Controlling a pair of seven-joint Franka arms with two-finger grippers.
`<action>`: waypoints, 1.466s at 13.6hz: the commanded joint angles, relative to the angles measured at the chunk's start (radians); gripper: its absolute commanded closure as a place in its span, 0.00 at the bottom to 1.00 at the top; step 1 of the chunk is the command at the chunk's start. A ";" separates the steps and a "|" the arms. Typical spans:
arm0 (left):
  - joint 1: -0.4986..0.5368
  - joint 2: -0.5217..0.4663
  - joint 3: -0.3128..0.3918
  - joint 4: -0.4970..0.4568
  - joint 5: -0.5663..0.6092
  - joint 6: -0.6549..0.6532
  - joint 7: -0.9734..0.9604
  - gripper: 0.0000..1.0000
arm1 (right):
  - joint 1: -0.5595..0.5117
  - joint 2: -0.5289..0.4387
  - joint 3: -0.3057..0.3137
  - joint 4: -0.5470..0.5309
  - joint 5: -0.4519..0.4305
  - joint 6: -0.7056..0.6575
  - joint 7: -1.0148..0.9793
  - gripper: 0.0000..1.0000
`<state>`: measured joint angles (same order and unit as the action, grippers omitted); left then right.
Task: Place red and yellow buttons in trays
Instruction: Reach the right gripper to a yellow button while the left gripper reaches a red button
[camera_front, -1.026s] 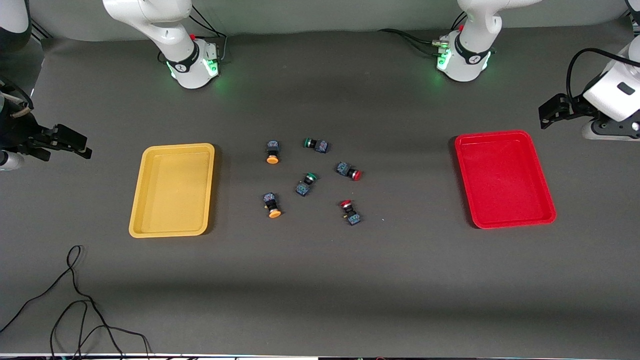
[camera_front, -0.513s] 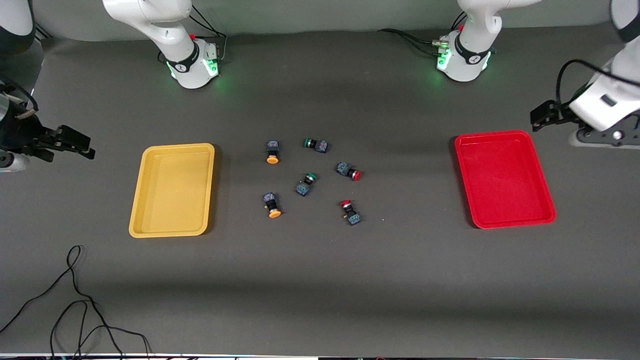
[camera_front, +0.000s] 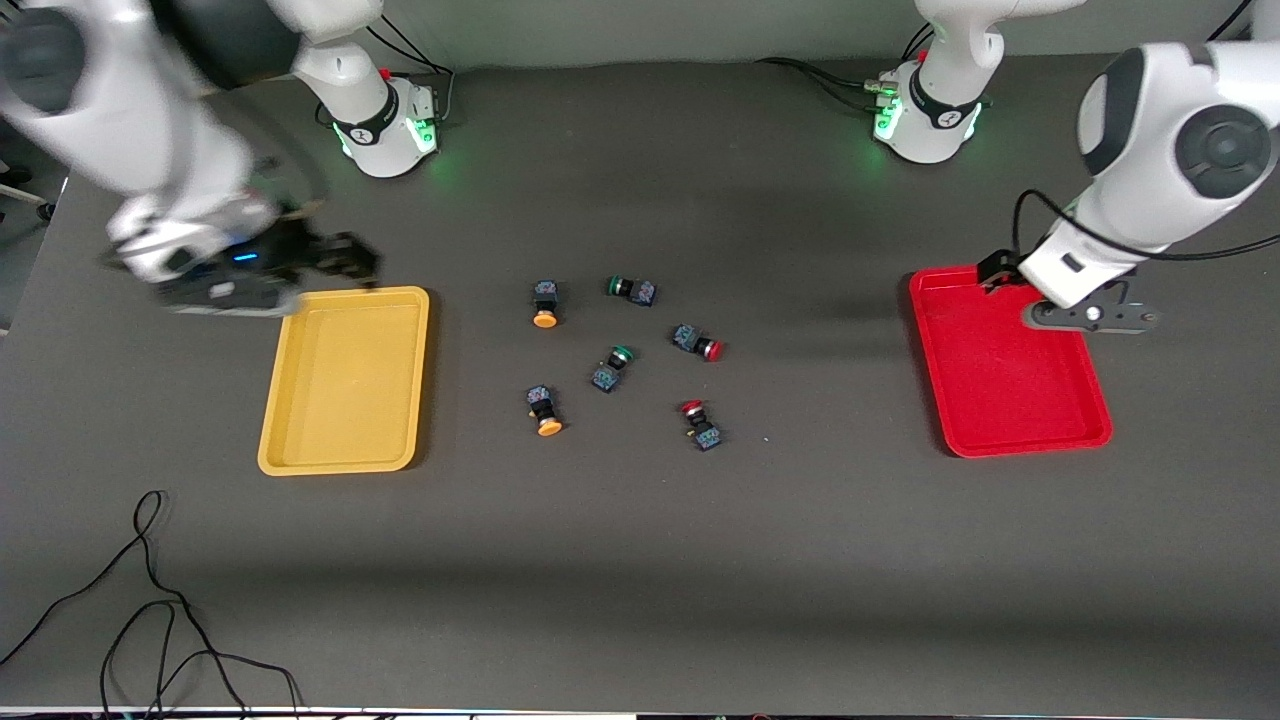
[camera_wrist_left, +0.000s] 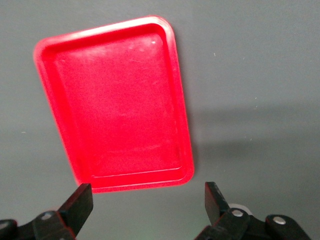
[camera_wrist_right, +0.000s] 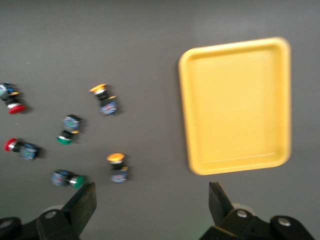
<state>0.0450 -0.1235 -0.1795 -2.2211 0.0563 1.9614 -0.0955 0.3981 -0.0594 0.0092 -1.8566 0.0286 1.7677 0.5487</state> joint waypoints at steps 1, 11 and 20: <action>-0.158 0.056 0.000 -0.045 -0.001 0.086 -0.230 0.00 | 0.169 -0.037 -0.011 -0.127 0.005 0.119 0.248 0.00; -0.500 0.579 -0.005 0.340 -0.113 0.274 -0.947 0.00 | 0.312 0.005 -0.012 -0.507 -0.015 0.640 0.313 0.00; -0.588 0.780 -0.003 0.457 -0.168 0.402 -1.167 0.01 | 0.318 0.391 -0.012 -0.533 -0.015 1.023 0.320 0.00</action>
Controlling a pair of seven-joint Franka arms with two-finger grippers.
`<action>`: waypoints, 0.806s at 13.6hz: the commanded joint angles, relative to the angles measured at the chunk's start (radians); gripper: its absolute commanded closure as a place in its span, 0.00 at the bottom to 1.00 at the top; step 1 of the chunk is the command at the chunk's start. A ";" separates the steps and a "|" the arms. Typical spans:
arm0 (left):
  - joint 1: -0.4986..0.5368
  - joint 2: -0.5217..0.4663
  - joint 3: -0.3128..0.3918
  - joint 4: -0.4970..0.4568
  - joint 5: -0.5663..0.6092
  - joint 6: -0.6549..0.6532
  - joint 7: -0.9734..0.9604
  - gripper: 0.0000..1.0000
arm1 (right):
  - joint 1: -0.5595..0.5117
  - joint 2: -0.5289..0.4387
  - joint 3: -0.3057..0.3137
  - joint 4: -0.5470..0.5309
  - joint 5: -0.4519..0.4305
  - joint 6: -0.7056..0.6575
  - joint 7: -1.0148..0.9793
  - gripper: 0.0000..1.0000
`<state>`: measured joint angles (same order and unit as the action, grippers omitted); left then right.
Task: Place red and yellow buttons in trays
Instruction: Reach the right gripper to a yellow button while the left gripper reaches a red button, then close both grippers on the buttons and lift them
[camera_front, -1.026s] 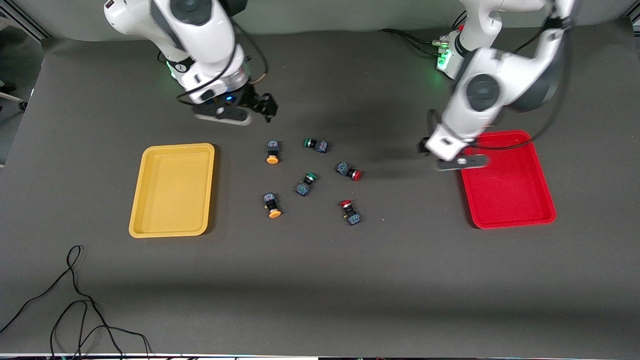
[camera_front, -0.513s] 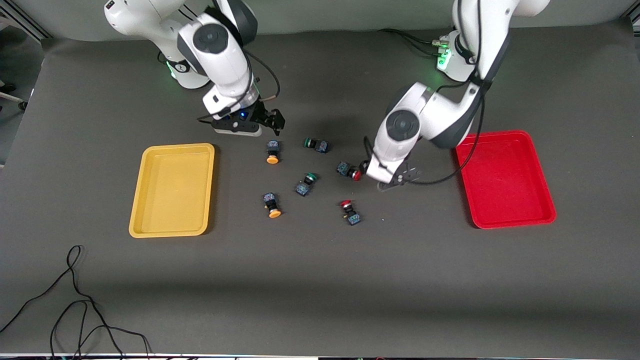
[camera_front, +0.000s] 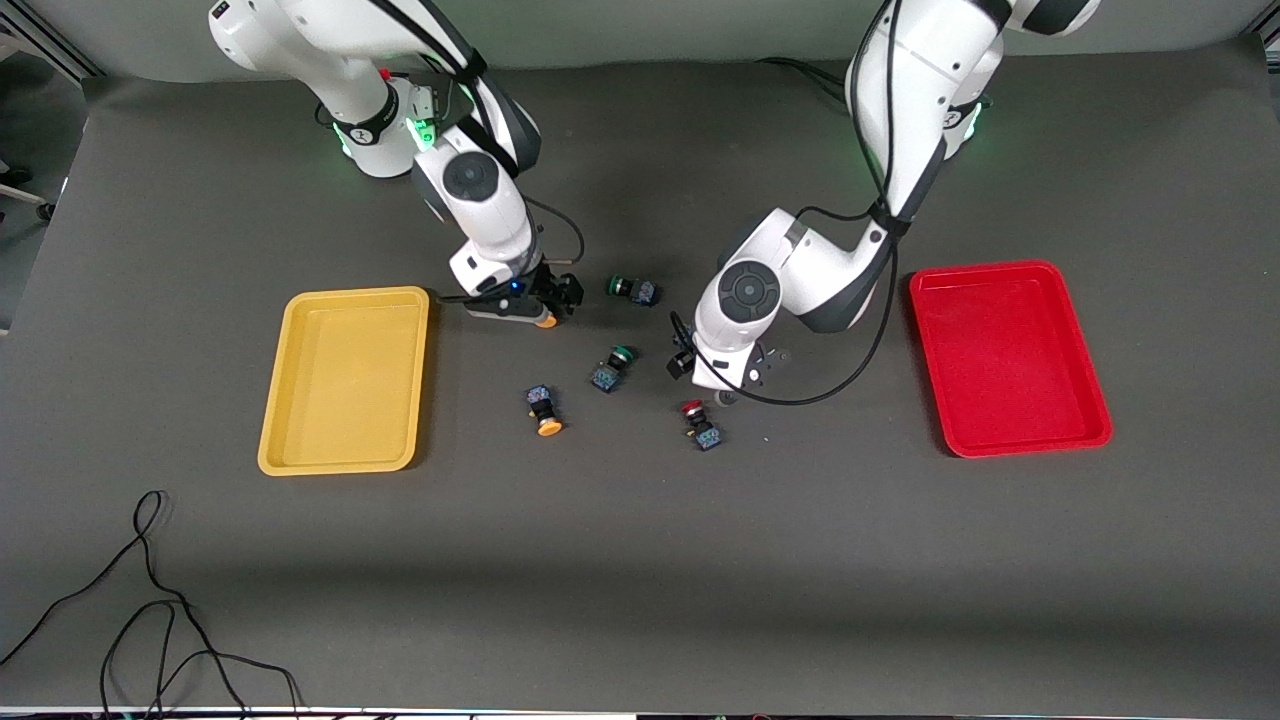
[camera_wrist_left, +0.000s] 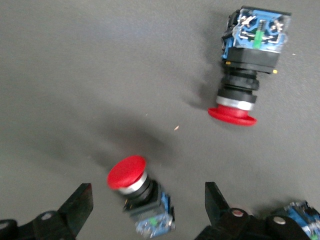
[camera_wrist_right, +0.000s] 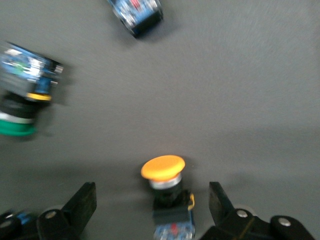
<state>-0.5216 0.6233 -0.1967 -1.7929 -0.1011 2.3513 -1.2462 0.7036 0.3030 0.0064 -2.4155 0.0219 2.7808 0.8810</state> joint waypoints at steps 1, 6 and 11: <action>-0.027 0.036 0.014 0.024 -0.006 0.013 -0.013 0.02 | 0.011 0.034 -0.009 0.027 -0.008 0.009 -0.014 0.00; -0.047 0.042 0.014 0.021 -0.003 0.014 -0.019 0.83 | 0.010 0.051 -0.009 0.036 -0.008 0.002 -0.022 0.78; -0.032 -0.013 0.020 0.033 0.004 -0.079 -0.003 1.00 | 0.007 0.042 -0.011 0.036 -0.028 -0.001 -0.076 0.93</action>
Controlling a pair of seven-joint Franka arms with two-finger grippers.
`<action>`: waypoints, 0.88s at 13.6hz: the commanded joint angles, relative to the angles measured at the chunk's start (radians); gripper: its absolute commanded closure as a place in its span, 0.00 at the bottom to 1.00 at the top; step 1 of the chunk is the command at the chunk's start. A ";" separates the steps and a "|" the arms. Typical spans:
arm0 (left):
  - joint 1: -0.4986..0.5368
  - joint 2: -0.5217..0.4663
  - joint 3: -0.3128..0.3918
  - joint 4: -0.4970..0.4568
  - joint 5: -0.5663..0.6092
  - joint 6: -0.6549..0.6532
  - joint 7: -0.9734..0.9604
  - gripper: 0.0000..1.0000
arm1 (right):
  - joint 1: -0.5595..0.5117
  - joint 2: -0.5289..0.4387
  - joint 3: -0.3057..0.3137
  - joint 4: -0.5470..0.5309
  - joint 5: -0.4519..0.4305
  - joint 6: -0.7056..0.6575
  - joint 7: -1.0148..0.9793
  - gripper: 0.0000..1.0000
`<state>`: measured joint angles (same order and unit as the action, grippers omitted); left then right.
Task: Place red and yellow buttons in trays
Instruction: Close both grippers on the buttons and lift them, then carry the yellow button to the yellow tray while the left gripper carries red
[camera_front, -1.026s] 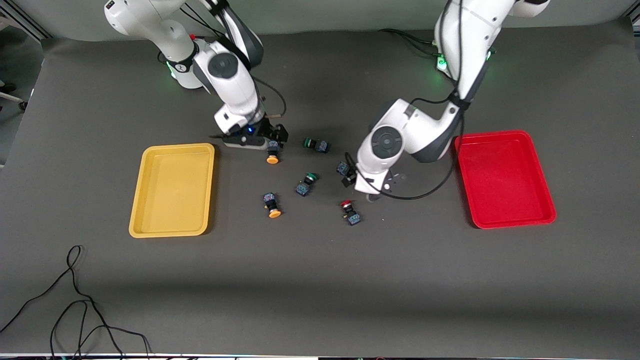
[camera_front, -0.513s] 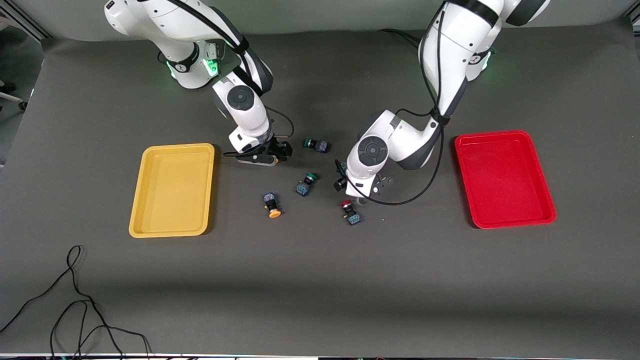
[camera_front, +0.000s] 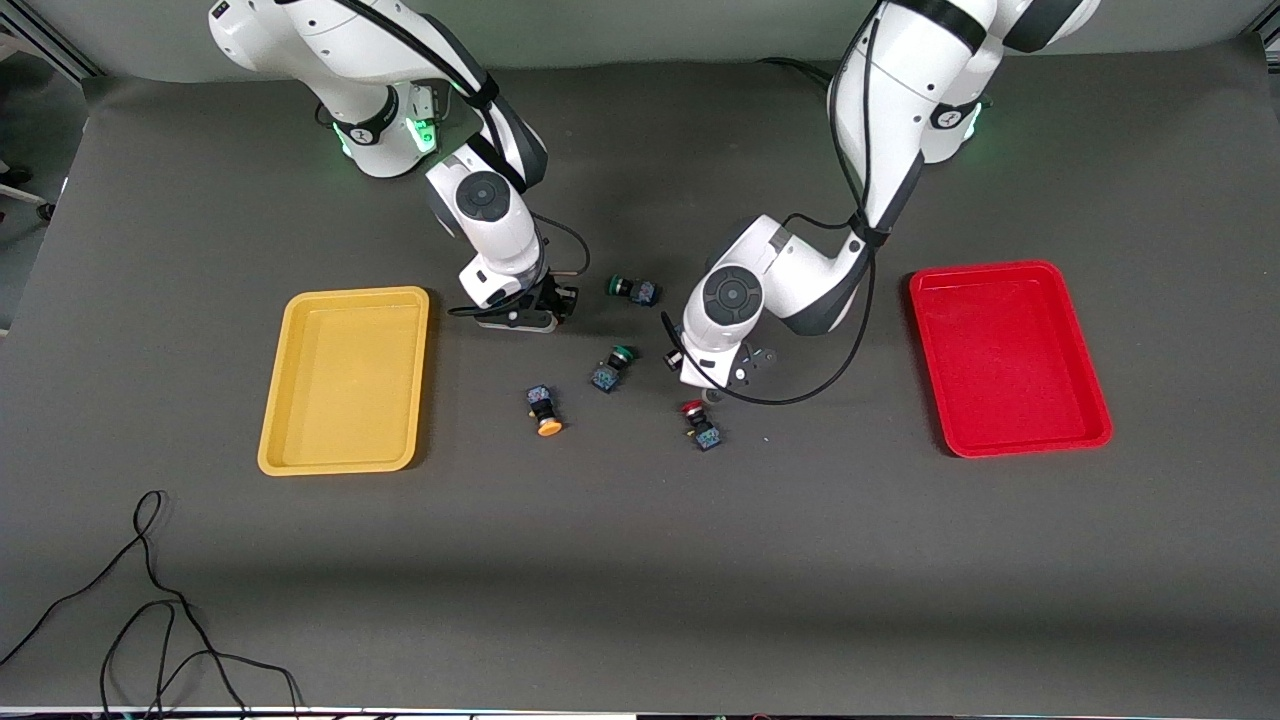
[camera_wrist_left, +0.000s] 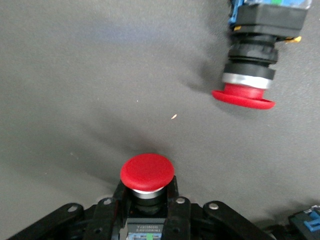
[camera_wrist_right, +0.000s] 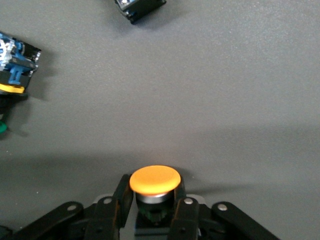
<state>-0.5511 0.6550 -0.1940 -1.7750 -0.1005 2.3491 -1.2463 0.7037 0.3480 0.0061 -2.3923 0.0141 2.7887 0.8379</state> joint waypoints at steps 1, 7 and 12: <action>0.010 -0.073 0.028 0.029 0.022 -0.144 0.025 1.00 | 0.007 -0.020 -0.012 0.016 -0.020 -0.026 -0.045 0.94; 0.300 -0.339 0.033 -0.030 0.063 -0.555 0.460 1.00 | -0.003 -0.129 -0.084 0.299 -0.016 -0.548 -0.158 0.94; 0.520 -0.492 0.034 -0.340 0.169 -0.425 0.729 1.00 | -0.003 -0.191 -0.384 0.412 -0.010 -0.729 -0.692 0.94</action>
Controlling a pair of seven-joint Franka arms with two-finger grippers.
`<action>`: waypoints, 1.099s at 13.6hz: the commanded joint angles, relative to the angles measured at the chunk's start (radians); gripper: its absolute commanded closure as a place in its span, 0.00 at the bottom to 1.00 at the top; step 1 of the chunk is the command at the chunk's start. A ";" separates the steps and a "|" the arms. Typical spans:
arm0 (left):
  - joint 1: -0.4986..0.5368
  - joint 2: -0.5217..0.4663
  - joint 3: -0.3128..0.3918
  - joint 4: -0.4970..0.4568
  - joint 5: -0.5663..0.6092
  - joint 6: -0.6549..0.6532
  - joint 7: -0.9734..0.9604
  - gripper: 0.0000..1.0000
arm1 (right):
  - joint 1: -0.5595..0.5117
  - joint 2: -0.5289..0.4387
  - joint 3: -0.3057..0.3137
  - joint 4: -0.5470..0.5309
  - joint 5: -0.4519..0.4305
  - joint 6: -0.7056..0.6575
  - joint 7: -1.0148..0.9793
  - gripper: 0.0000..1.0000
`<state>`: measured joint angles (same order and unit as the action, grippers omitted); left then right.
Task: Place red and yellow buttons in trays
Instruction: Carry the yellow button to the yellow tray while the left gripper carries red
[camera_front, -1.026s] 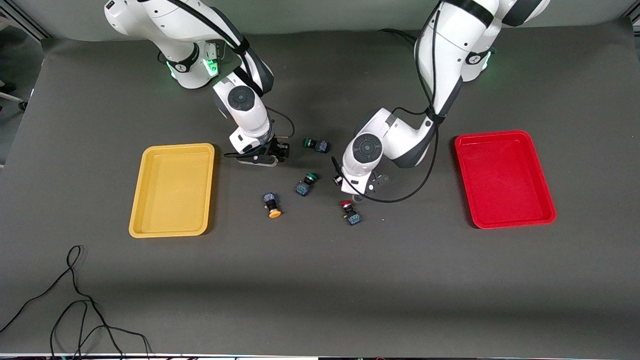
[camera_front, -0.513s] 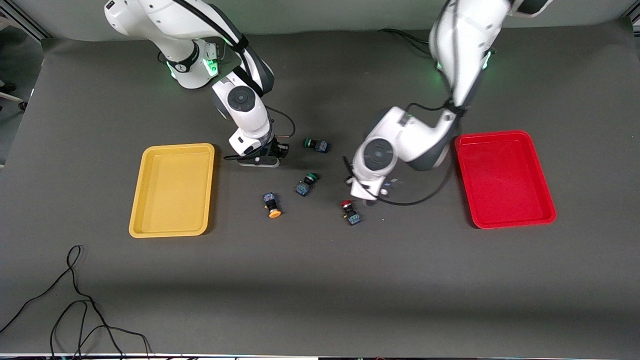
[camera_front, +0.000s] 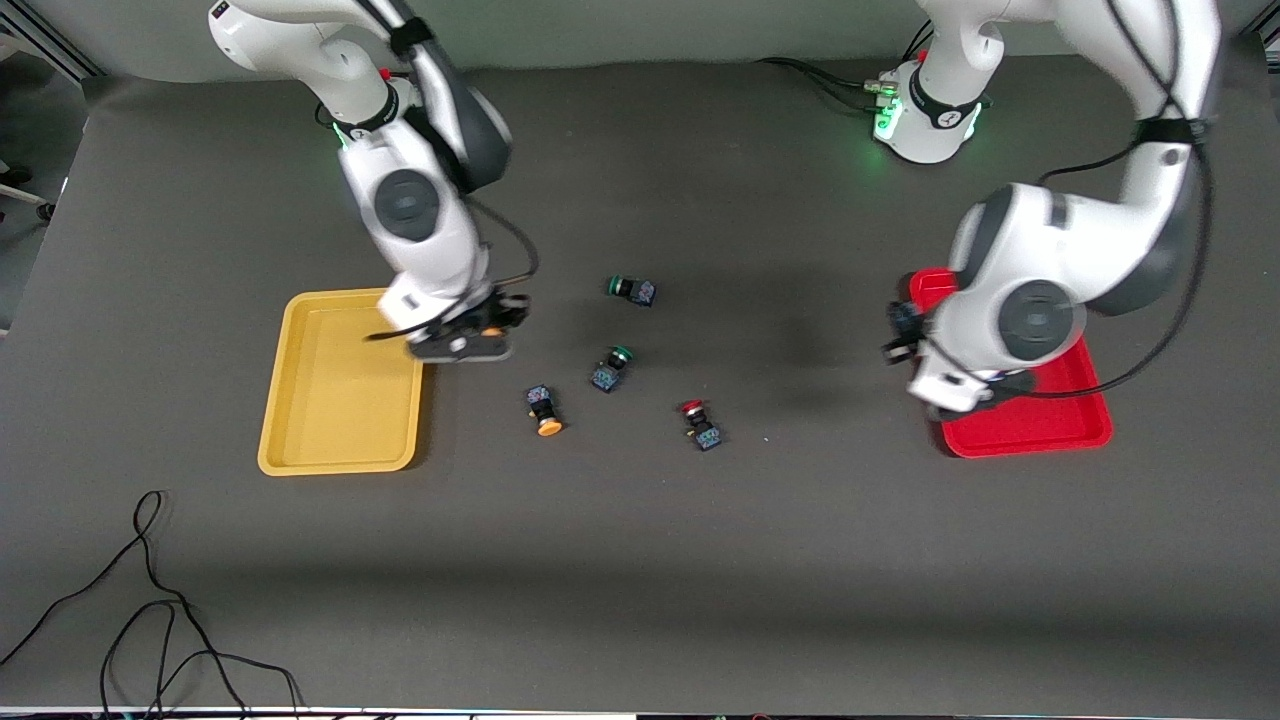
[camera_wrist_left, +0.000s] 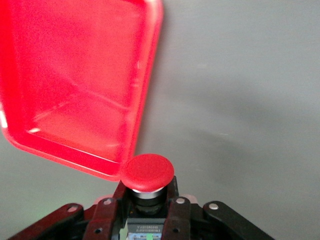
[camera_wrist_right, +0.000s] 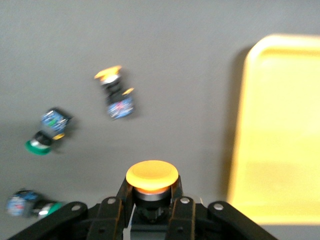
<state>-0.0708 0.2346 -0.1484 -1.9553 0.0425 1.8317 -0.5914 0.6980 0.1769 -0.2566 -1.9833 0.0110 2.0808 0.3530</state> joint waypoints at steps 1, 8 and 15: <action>0.090 -0.089 -0.011 -0.218 0.042 0.147 0.121 1.00 | 0.003 -0.019 -0.207 0.003 -0.006 -0.019 -0.336 0.94; 0.194 -0.067 -0.010 -0.516 0.046 0.610 0.269 0.48 | -0.156 0.255 -0.443 -0.045 0.244 0.212 -0.874 0.94; -0.002 0.053 -0.031 0.015 0.028 0.107 -0.007 0.00 | -0.167 0.438 -0.434 -0.034 0.520 0.285 -1.014 0.94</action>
<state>0.0598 0.1762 -0.1784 -2.1743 0.0676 2.1042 -0.4166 0.5282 0.6237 -0.6832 -2.0293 0.5013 2.3762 -0.6460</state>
